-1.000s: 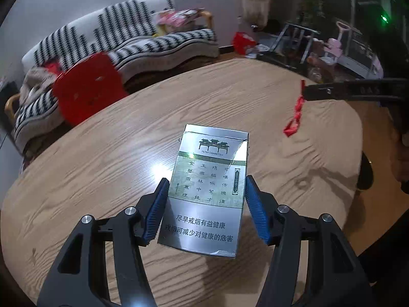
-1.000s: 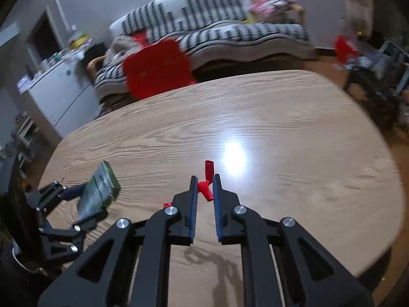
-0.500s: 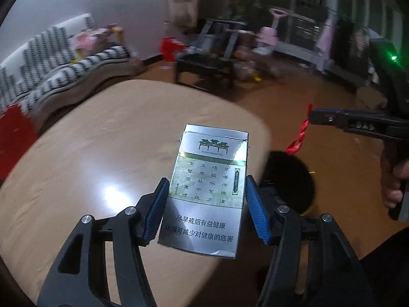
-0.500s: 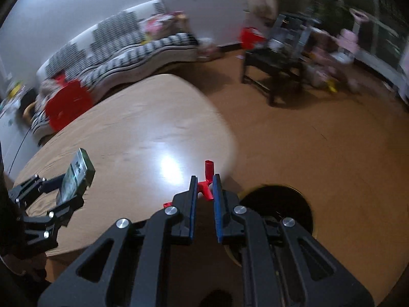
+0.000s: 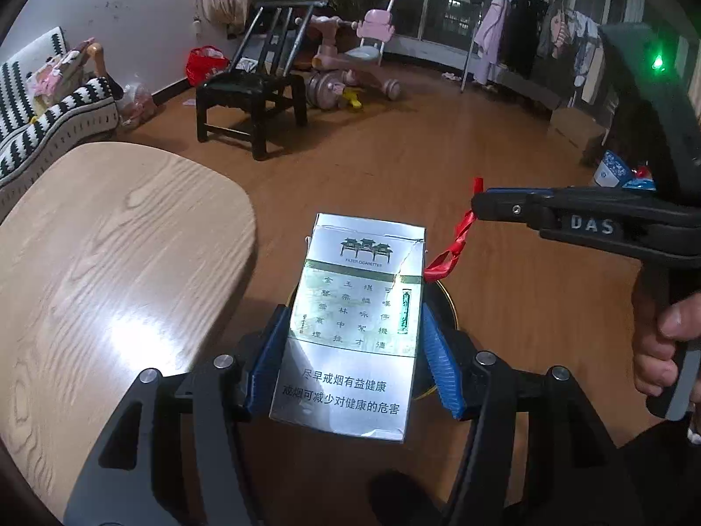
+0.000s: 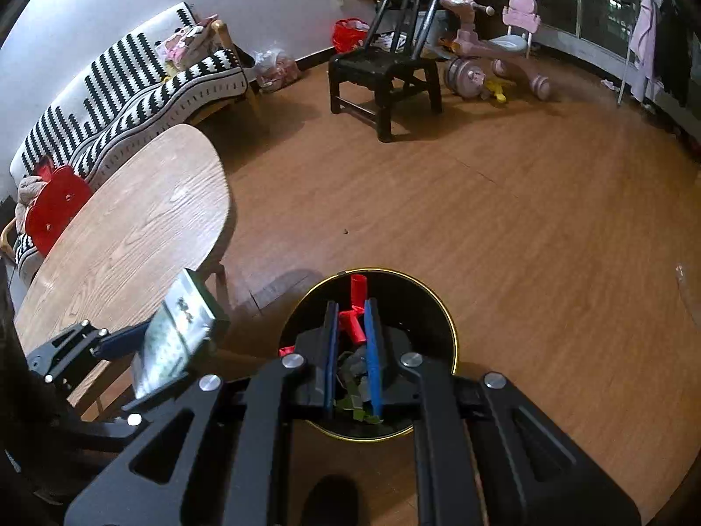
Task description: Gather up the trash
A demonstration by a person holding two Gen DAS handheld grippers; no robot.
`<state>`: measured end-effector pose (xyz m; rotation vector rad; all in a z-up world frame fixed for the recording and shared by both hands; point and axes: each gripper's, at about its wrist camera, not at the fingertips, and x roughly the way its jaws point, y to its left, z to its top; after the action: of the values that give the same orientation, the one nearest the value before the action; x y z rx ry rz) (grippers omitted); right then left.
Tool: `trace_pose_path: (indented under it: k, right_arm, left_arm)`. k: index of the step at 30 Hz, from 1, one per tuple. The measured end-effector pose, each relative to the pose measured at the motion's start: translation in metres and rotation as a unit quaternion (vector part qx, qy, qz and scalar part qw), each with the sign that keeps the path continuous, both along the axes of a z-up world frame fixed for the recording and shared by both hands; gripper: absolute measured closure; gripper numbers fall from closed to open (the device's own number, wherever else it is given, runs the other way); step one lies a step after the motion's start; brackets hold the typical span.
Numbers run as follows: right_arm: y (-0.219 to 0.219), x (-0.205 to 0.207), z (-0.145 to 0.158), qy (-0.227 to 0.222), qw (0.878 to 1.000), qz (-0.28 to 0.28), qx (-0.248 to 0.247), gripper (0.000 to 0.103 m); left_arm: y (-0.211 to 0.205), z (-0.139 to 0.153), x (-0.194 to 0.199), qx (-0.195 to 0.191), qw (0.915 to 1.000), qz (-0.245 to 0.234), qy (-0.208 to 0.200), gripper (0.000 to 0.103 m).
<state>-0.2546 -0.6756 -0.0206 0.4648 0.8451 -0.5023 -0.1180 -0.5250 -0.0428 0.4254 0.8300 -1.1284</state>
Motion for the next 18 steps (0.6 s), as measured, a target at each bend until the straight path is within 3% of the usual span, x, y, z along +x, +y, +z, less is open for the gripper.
trace_pose_path:
  k: [14,16,17,18]
  right_arm:
    - [-0.012,0.005,-0.008,0.013,0.999,-0.029,0.009,0.087]
    - [-0.012,0.004,-0.005,0.005,0.999,-0.036,0.008,0.053]
    - [-0.011,0.003,-0.002,-0.001,0.999,-0.04,0.001,0.027]
    - [-0.009,0.001,0.001,-0.006,0.999,-0.042,-0.007,0.027]
  left_arm:
    - [-0.027,-0.018,0.01,0.001,0.9996,0.003,0.027,0.042]
    - [-0.029,-0.02,0.011,0.005,0.9994,0.001,0.034,0.034]
    - [-0.03,-0.02,0.011,0.005,0.9993,0.001,0.038,0.028]
    - [-0.03,-0.02,0.011,0.002,0.9992,0.002,0.04,0.026]
